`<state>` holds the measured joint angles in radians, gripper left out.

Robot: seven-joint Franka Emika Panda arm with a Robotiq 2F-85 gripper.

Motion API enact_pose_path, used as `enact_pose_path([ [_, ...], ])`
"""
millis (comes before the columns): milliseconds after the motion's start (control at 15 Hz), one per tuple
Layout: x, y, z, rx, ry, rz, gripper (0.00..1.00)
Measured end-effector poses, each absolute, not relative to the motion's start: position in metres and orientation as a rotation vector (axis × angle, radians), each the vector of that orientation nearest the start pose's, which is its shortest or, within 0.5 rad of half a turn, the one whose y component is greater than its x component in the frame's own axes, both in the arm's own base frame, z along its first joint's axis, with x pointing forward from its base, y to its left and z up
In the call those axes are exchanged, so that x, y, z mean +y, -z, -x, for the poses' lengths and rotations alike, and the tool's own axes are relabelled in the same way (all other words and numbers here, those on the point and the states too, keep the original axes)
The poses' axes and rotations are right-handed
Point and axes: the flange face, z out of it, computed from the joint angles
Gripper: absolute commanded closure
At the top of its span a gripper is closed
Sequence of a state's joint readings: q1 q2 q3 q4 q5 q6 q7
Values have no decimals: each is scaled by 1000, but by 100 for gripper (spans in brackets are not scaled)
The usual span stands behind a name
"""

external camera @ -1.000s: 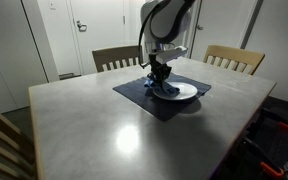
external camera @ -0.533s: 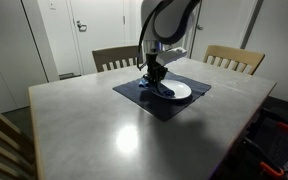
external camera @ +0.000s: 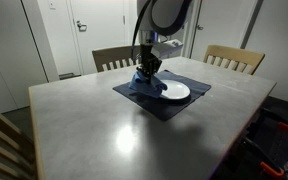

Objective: Use the towel to wipe the plate

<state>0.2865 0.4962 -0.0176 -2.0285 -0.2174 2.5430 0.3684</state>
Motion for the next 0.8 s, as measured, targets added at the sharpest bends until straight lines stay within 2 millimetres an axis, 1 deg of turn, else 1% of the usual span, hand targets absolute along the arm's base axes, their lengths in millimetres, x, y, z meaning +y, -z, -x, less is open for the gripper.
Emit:
enact_pose_path([
  [133, 167, -218, -586, -150, 151, 3257, 98],
  [267, 172, -236, -596, -159, 207, 3246, 98],
  [467, 187, -255, -613, -181, 253, 3235, 98],
  [600, 200, -258, -622, -202, 246, 3235, 98],
  [800, 217, -247, -635, -216, 182, 3245, 98],
])
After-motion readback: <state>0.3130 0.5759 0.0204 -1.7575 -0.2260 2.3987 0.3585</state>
